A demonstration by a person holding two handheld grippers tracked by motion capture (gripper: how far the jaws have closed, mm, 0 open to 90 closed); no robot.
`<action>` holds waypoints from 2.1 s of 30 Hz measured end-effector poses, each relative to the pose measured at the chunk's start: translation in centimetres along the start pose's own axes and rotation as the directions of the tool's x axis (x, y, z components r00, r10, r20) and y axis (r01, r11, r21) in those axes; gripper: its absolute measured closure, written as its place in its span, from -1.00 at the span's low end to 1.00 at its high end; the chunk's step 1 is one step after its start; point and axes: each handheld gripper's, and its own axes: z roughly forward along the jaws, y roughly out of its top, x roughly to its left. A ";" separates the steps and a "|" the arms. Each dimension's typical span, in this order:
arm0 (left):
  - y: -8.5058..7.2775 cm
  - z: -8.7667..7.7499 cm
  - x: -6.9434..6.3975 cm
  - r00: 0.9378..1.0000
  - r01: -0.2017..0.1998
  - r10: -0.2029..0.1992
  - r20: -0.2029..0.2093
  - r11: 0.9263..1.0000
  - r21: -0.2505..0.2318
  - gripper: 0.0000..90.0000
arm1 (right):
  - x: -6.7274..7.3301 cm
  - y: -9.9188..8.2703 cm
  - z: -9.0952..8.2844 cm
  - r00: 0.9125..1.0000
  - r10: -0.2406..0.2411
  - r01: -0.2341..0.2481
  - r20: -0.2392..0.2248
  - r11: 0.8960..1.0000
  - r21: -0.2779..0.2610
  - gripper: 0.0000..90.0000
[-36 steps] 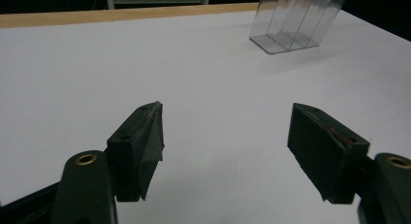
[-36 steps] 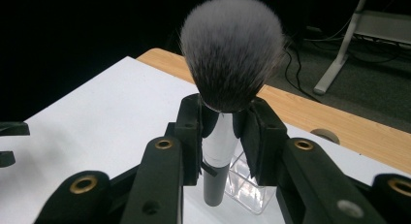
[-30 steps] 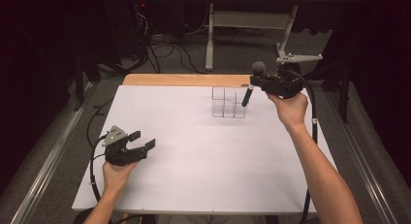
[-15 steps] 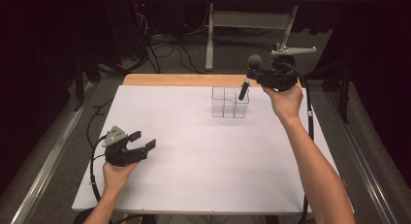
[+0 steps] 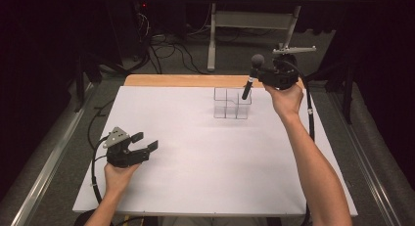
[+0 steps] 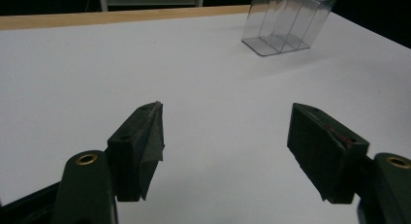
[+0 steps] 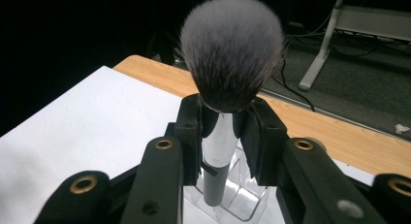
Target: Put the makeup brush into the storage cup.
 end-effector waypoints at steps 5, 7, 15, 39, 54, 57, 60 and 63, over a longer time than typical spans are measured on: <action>0.0 -0.1 0.0 1.000 0.000 0.000 -0.001 1.000 -0.002 -0.34 | -0.1 0.2 0.4 1.000 0.003 -0.003 0.008 1.000 0.004 0.61; 0.0 0.0 0.1 1.000 0.003 -0.003 -0.001 1.000 -0.001 -0.34 | -0.3 0.3 0.6 1.000 0.009 -0.009 0.014 1.000 0.010 0.61; 0.1 0.0 0.0 1.000 -0.008 0.008 0.004 1.000 0.001 -0.34 | -1.0 0.3 1.1 0.999 0.015 -0.016 0.035 1.000 0.024 0.61; 0.2 0.1 0.3 1.000 -0.002 0.002 0.005 1.000 -0.006 -0.34 | -1.5 -0.4 4.4 0.998 0.003 -0.011 0.067 0.993 0.119 0.61; 0.3 -0.1 0.3 1.000 -0.009 0.009 0.004 1.000 -0.007 -0.34 | -1.0 -0.9 5.5 0.996 -0.033 0.019 0.079 0.985 0.172 0.61; 0.3 -0.1 0.3 1.000 -0.008 0.008 0.004 1.000 -0.007 -0.34 | -0.9 -1.0 5.7 0.995 -0.045 0.028 0.085 0.982 0.188 0.61; 0.3 0.0 0.3 1.000 -0.006 0.006 0.003 1.000 -0.007 -0.34 | -0.9 -1.1 5.9 0.995 -0.048 0.030 0.089 0.979 0.200 0.61; 0.3 -0.1 0.3 1.000 -0.009 0.009 0.002 1.000 -0.007 -0.34 | -0.8 -1.1 6.0 0.994 -0.060 0.040 0.092 0.978 0.205 0.61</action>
